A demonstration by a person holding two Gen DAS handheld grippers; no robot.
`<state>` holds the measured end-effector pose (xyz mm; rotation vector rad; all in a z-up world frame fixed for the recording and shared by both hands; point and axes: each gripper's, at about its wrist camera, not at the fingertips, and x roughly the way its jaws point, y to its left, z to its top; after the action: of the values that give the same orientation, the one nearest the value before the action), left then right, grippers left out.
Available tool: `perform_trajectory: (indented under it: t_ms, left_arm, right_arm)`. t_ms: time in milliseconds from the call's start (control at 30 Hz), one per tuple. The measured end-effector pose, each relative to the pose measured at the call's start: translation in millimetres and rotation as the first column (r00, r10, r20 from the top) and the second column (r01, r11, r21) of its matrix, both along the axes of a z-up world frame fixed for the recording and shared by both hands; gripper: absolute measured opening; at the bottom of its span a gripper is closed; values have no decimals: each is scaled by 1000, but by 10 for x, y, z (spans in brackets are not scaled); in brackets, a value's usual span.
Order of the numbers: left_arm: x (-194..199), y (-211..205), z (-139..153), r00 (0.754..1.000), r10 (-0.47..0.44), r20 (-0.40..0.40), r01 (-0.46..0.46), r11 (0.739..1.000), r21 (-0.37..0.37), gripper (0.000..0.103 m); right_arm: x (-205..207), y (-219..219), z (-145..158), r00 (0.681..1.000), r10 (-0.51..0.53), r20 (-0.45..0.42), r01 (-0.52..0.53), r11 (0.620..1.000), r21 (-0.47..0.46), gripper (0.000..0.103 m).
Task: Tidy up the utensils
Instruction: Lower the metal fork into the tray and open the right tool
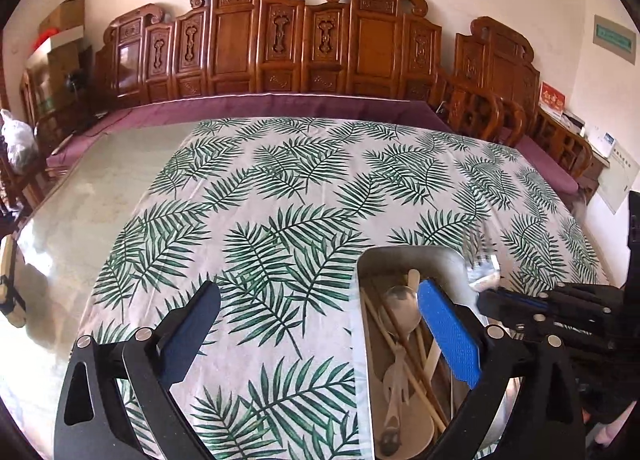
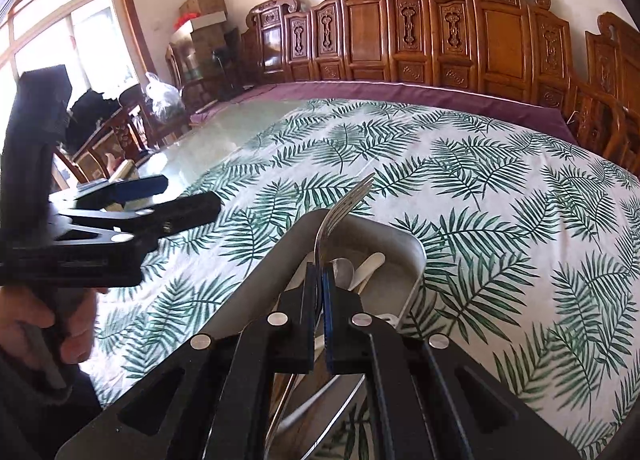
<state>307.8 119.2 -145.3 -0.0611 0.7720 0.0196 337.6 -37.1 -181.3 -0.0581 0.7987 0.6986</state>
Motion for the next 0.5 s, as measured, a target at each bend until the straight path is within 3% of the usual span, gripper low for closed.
perform_trajectory:
  t_ms: [300, 500]
  left_arm:
    - [0, 4, -26, 1000, 2, -5, -2, 1000, 9, 95]
    - [-5, 17, -35, 1000, 5, -8, -5, 1000, 2, 95]
  right_arm:
    - [63, 202, -360, 999, -5, -39, 2, 997, -73, 4]
    - [65, 226, -440, 999, -2, -52, -2, 996, -92, 4]
